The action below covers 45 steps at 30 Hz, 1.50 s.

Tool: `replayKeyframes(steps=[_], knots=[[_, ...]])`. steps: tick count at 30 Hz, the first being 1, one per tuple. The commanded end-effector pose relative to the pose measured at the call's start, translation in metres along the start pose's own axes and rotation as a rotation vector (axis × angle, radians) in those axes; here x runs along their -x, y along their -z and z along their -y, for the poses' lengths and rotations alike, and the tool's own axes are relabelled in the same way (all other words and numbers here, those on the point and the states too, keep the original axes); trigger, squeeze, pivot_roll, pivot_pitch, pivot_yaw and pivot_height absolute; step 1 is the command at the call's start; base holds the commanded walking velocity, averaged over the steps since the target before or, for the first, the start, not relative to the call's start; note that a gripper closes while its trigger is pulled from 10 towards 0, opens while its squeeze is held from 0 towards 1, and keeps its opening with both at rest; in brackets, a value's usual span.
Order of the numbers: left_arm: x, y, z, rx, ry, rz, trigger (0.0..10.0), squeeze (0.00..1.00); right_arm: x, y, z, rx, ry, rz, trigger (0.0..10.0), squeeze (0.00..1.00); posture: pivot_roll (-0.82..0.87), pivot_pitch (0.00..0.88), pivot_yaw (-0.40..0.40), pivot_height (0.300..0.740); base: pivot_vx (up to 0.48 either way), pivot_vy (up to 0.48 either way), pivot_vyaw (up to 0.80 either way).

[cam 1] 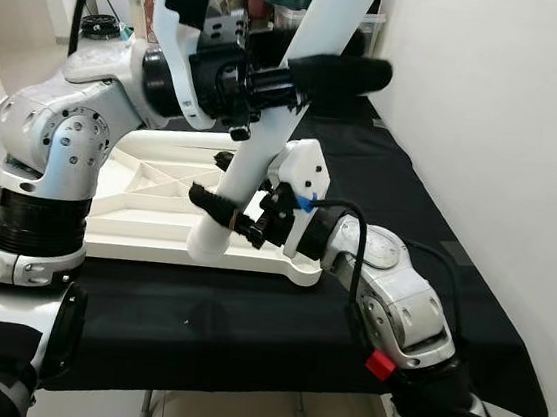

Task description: Building children table

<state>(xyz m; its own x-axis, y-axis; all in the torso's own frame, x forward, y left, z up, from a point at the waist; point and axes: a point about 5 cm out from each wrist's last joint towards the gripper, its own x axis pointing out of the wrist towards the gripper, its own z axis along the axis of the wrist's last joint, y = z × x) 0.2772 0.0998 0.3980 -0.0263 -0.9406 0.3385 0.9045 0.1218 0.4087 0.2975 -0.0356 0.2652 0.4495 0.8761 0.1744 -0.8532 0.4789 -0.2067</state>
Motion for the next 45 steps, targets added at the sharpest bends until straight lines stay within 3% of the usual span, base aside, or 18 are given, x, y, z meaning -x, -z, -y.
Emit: replayKeyframes(steps=[1, 7, 8, 14, 22, 23, 28, 29, 31, 32, 33, 45], knots=[[-0.011, 0.003, 0.005, 0.030, 0.063, 0.024, 0.0, 0.00, -0.003, -0.008, -0.001, -0.018, 0.026, 0.047, 0.0, 0.00, -0.02, 0.000, 0.020, 0.740, 0.000, 0.000, 0.00], [-0.011, 0.001, 0.002, 0.012, 0.041, 0.047, 0.0, 0.00, -0.005, -0.015, -0.002, -0.059, 0.053, 0.123, 0.0, 0.00, -0.02, 0.000, 0.025, 0.740, 0.000, 0.000, 0.00], [-0.010, -0.002, -0.001, 0.011, 0.019, 0.071, 0.0, 0.00, -0.005, -0.019, 0.000, -0.067, 0.090, 0.167, 10.0, 1.00, -0.02, 0.003, 0.027, 0.740, 0.000, 0.000, 0.00], [-0.007, -0.009, -0.005, 0.025, -0.041, 0.144, 0.0, 0.00, -0.004, -0.024, 0.002, -0.043, 0.118, 0.223, 10.0, 1.00, -0.02, 0.006, 0.030, 0.740, 0.000, 0.000, 0.00], [0.013, -0.021, -0.011, 0.043, -0.081, 0.203, 0.0, 0.00, -0.007, -0.029, -0.005, -0.036, 0.050, 0.240, 10.0, 1.00, -0.01, 0.009, 0.032, 0.740, 0.000, 0.000, 0.00], [0.014, -0.022, -0.011, 0.043, -0.080, 0.206, 0.0, 0.00, -0.008, -0.029, -0.010, -0.039, 0.015, 0.235, 10.0, 0.00, -0.01, 0.009, 0.031, 0.740, 0.000, 0.000, 0.00], [0.013, -0.025, -0.008, 0.042, -0.075, 0.210, 0.0, 0.00, -0.009, -0.027, -0.021, -0.042, -0.074, 0.216, 10.0, 0.00, -0.01, 0.008, 0.031, 0.740, 0.000, 0.000, 0.00], [0.012, -0.028, -0.007, 0.044, -0.067, 0.212, 0.0, 0.00, -0.008, -0.025, -0.024, -0.035, -0.102, 0.202, 8.0, 0.00, -0.01, 0.010, 0.031, 0.740, 0.000, 0.000, 0.00], [0.011, -0.029, -0.005, 0.045, -0.060, 0.214, 0.0, 0.00, -0.008, -0.024, -0.026, -0.030, -0.119, 0.192, 8.0, 0.00, -0.01, 0.010, 0.031, 0.740, 0.000, 0.000, 0.00], [0.010, -0.030, -0.004, 0.048, -0.052, 0.213, 0.0, 0.00, -0.008, -0.022, -0.027, -0.028, -0.131, 0.174, 0.5, 0.00, -0.01, 0.011, 0.030, 0.740, 0.000, 0.000, 0.00], [0.009, -0.031, -0.003, 0.052, -0.046, 0.213, 0.0, 0.00, -0.008, -0.019, -0.026, -0.020, -0.128, 0.152, 0.0, 0.00, -0.01, 0.013, 0.029, 0.740, 0.000, 0.000, 0.00], [0.006, -0.032, 0.000, 0.076, -0.029, 0.227, 0.0, 0.00, -0.009, -0.017, -0.016, -0.023, -0.057, 0.106, 0.0, 0.00, -0.02, 0.019, 0.028, 0.740, 0.000, 0.000, 0.00]])
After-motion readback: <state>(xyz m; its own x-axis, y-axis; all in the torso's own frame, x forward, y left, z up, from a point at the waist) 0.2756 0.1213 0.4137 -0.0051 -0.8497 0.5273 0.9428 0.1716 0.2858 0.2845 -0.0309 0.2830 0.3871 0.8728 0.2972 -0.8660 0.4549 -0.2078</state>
